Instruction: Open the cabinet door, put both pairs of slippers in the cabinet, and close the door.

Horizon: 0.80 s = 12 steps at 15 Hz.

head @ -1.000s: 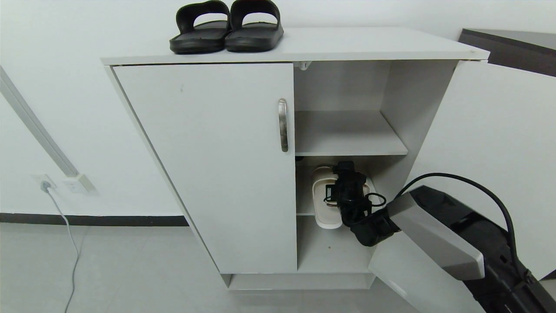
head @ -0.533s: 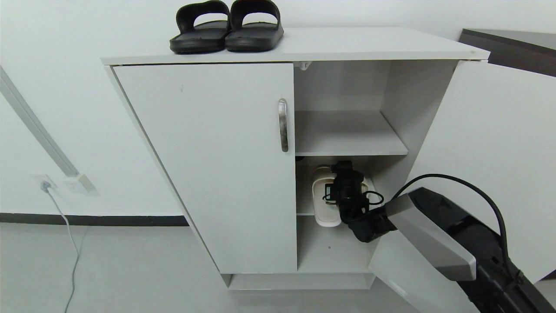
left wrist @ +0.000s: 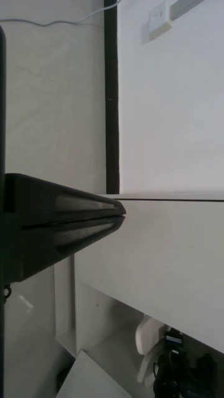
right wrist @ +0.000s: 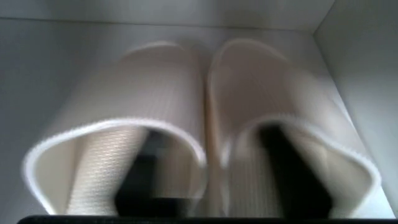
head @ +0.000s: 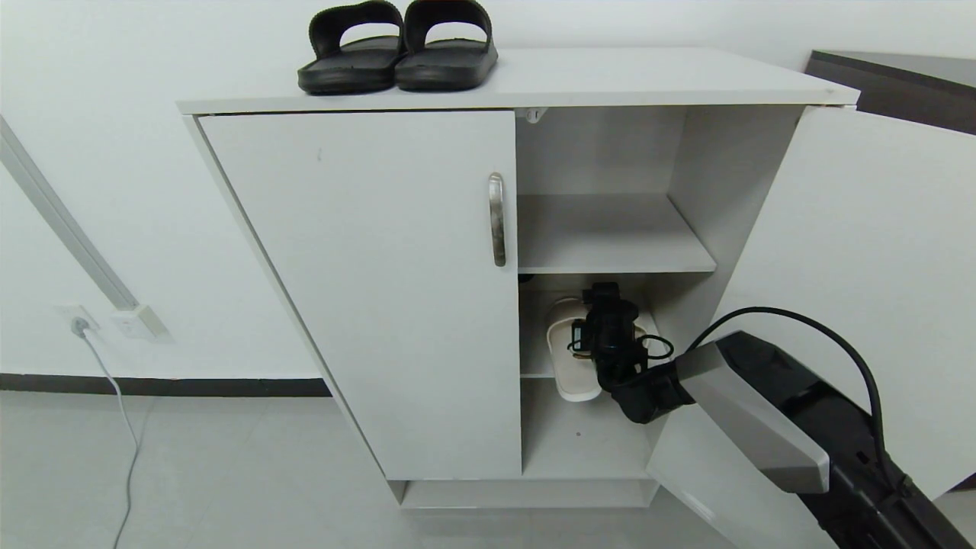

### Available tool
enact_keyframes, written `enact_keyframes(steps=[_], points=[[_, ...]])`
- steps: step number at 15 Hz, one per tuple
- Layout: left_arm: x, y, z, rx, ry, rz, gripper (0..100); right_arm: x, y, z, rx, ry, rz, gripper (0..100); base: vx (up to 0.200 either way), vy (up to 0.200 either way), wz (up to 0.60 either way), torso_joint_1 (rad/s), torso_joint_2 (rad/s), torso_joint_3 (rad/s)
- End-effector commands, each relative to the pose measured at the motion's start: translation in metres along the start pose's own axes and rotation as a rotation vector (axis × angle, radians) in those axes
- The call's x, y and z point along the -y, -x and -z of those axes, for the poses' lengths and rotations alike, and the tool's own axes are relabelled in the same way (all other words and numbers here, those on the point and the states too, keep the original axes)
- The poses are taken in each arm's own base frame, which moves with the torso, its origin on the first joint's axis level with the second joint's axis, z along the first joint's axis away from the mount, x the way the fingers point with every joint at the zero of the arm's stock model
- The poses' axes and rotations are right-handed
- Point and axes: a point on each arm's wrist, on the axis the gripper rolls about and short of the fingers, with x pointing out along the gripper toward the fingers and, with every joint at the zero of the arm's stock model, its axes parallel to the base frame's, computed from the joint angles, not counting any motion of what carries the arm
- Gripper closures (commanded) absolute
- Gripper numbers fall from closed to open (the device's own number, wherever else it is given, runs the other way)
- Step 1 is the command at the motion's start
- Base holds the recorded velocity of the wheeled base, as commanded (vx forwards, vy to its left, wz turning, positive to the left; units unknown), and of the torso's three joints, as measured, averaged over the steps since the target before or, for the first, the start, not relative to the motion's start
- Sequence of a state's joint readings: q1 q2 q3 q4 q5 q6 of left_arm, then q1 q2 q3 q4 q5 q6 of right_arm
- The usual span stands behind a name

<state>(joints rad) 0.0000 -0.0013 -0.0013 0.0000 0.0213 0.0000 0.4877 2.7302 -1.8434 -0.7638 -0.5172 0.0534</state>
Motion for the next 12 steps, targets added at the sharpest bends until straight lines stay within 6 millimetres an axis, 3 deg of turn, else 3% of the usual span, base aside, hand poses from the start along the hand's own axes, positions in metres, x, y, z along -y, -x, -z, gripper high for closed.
enact_keyframes(steps=[1, 6, 9, 12], points=[[0.0, 0.0, 0.0, -0.001, -0.002, 0.0, 100, 0.0, 0.002, 0.003, -0.01, 0.006, 0.002, 0, 0.0, 0.0, 0.0, 0.0, 0.0, 0.0], [0.0, 0.0, 0.0, -0.001, -0.002, 0.0, 100, 0.011, 0.027, -0.002, -0.015, 0.013, -0.001, 0, 0.0, 0.0, 0.0, 0.0, 0.0, 0.0], [0.0, 0.0, 0.0, -0.001, -0.002, 0.0, 100, 0.021, 0.07, -0.018, 0.003, 0.005, -0.028, 0, 0.0, 0.0, 0.0, 0.0, 0.0, 0.0], [0.0, 0.0, 0.0, -0.001, -0.002, 0.0, 100, 0.026, 0.116, -0.02, 0.022, -0.004, -0.073, 0, 0.0, 0.0, 0.0, 0.0, 0.0, 0.0]])
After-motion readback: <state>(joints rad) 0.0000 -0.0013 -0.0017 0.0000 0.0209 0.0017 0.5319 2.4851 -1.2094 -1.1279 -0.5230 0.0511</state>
